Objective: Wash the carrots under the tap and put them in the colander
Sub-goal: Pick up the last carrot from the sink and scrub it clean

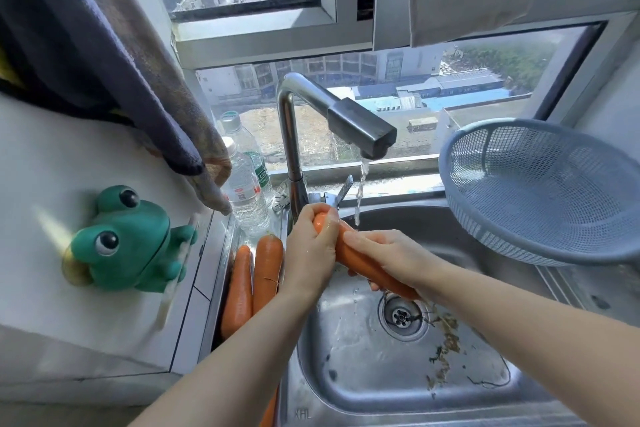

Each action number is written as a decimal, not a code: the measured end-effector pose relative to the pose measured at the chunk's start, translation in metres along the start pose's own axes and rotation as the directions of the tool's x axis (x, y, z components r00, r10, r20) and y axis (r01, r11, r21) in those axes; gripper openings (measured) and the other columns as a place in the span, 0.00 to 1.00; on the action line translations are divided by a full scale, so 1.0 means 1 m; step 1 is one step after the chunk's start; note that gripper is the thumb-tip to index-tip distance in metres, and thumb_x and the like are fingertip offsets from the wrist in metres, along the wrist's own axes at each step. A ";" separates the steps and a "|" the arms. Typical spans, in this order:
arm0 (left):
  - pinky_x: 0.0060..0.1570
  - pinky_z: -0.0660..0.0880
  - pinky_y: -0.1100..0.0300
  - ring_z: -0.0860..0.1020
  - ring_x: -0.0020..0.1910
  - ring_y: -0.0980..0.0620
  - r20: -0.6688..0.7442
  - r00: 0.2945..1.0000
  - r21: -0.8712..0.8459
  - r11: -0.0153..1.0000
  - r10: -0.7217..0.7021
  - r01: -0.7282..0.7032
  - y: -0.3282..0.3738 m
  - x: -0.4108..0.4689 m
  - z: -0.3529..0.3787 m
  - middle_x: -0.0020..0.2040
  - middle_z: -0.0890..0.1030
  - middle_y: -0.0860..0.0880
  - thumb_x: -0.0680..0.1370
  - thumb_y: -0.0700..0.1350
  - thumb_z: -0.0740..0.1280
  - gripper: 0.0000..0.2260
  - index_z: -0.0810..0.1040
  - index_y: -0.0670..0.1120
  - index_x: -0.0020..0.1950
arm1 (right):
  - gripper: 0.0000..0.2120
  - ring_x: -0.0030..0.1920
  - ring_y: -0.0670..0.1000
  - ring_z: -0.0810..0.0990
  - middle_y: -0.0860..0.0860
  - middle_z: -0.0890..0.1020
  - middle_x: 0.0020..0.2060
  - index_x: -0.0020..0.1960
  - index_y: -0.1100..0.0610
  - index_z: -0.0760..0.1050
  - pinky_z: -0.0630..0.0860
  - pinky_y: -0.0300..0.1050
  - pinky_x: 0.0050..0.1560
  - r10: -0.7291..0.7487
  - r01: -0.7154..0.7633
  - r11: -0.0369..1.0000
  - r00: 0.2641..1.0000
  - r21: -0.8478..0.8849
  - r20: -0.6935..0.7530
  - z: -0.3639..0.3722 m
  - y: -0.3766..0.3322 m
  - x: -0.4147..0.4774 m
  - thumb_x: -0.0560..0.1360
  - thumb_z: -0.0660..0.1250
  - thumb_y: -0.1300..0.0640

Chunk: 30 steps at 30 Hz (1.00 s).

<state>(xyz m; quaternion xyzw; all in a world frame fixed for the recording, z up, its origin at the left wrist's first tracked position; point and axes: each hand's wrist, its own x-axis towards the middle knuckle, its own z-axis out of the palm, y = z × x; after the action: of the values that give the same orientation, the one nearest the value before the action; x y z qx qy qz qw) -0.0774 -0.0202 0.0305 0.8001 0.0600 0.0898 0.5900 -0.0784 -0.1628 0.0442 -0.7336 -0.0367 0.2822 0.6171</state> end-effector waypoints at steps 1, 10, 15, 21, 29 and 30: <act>0.38 0.67 0.77 0.75 0.39 0.65 0.015 1.000 -0.003 1.000 -0.001 0.001 0.001 0.001 0.000 0.41 0.77 0.57 0.80 0.44 0.62 0.05 0.73 0.53 0.46 | 0.14 0.33 0.45 0.78 0.53 0.82 0.39 0.53 0.56 0.80 0.76 0.38 0.32 0.019 -0.020 0.999 0.999 0.032 0.031 -0.003 0.000 -0.001 0.79 0.61 0.48; 0.36 0.69 0.74 0.74 0.40 0.59 0.082 0.997 0.029 1.000 -0.003 0.001 0.001 0.004 0.001 0.42 0.77 0.55 0.81 0.47 0.62 0.02 0.73 0.51 0.51 | 0.13 0.35 0.47 0.80 0.57 0.83 0.45 0.57 0.58 0.77 0.78 0.41 0.36 0.137 -0.152 0.979 0.984 0.132 0.118 -0.016 0.000 -0.002 0.80 0.60 0.51; 0.35 0.69 0.75 0.75 0.41 0.58 0.091 0.996 0.041 0.999 -0.020 0.017 0.005 0.004 0.000 0.42 0.76 0.55 0.81 0.47 0.62 0.01 0.72 0.53 0.50 | 0.16 0.39 0.49 0.80 0.58 0.83 0.45 0.58 0.59 0.78 0.78 0.42 0.37 0.122 -0.130 0.986 0.989 0.108 0.079 -0.013 0.002 0.001 0.80 0.61 0.49; 0.39 0.69 0.75 0.75 0.44 0.57 0.270 0.963 0.215 0.975 -0.005 -0.055 0.005 0.002 -0.010 0.46 0.77 0.54 0.82 0.50 0.59 0.07 0.73 0.49 0.56 | 0.13 0.37 0.46 0.79 0.51 0.81 0.42 0.63 0.57 0.76 0.78 0.38 0.40 0.112 -0.133 0.988 0.967 0.079 0.230 -0.025 0.003 -0.008 0.80 0.60 0.56; 0.45 0.81 0.47 0.74 0.42 0.51 0.133 0.917 -0.016 0.925 -0.375 0.381 0.010 0.010 -0.007 0.42 0.74 0.49 0.81 0.44 0.59 0.09 0.77 0.47 0.44 | 0.15 0.38 0.46 0.78 0.47 0.80 0.42 0.55 0.51 0.75 0.75 0.37 0.42 -0.124 0.213 0.700 0.976 -0.682 0.178 -0.018 -0.011 0.004 0.72 0.72 0.47; 0.44 0.81 0.46 0.74 0.43 0.51 0.182 0.904 0.024 0.921 -0.387 0.390 0.008 0.009 -0.009 0.43 0.74 0.48 0.81 0.45 0.60 0.09 0.77 0.48 0.45 | 0.19 0.42 0.47 0.79 0.46 0.80 0.45 0.56 0.50 0.74 0.76 0.40 0.45 -0.118 0.192 0.559 0.981 -0.807 0.152 -0.017 -0.012 0.004 0.70 0.72 0.43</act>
<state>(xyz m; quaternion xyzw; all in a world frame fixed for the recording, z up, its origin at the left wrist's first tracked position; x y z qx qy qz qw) -0.0705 -0.0122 0.0412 0.7732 0.1630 -0.1031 0.6042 -0.0638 -0.1731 0.0549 -0.9171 -0.2519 0.2071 0.2292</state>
